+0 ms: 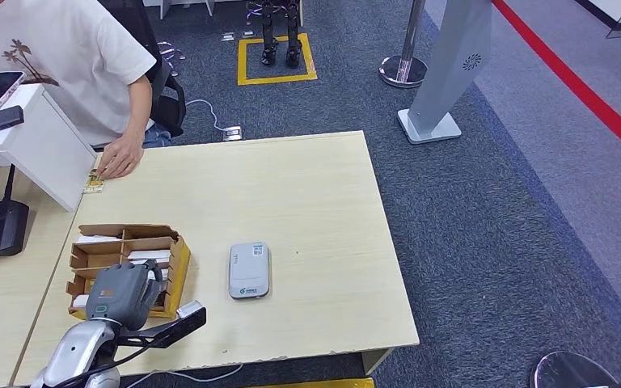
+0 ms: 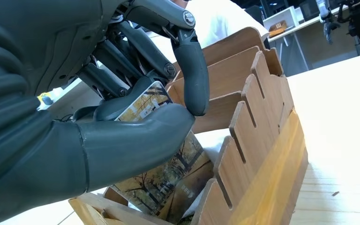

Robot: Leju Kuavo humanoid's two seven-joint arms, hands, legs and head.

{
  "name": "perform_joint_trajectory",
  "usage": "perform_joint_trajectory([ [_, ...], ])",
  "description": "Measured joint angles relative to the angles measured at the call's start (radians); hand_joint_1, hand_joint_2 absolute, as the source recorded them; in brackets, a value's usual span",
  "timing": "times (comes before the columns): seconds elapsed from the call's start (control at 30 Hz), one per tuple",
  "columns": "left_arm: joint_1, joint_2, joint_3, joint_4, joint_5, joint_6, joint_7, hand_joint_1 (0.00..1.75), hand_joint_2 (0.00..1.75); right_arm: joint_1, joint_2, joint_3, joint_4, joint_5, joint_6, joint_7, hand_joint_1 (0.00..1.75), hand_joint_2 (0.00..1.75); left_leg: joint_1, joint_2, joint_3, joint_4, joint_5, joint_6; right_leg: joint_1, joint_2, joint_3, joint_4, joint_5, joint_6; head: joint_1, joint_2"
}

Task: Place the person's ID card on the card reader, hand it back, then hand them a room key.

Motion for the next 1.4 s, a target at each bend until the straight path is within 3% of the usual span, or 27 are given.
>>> perform_joint_trajectory([
  [1.03, -0.005, 0.012, 0.001, -0.015, 0.053, 0.004, -0.002, 1.75, 1.75, 0.0, 0.0, 0.0, 0.0, 0.004, 0.001, -0.001, 0.0, 0.0, 0.0, 0.0, 0.0, 0.0, 0.0, 0.0, 0.0, 0.0, 0.0, 0.0, 0.0, 0.0, 0.0, 0.0],
  [1.4, -0.144, 0.06, 0.072, -0.037, 0.079, -0.041, 0.0, 1.75, 1.75, 0.0, 0.0, 0.0, 0.0, 0.03, 0.01, -0.002, 0.0, 0.0, 0.0, 0.0, 0.0, 0.0, 0.001, 0.0, 0.0, 0.0, 0.0, 0.0, 0.0, 0.0, 0.0, 0.0],
])
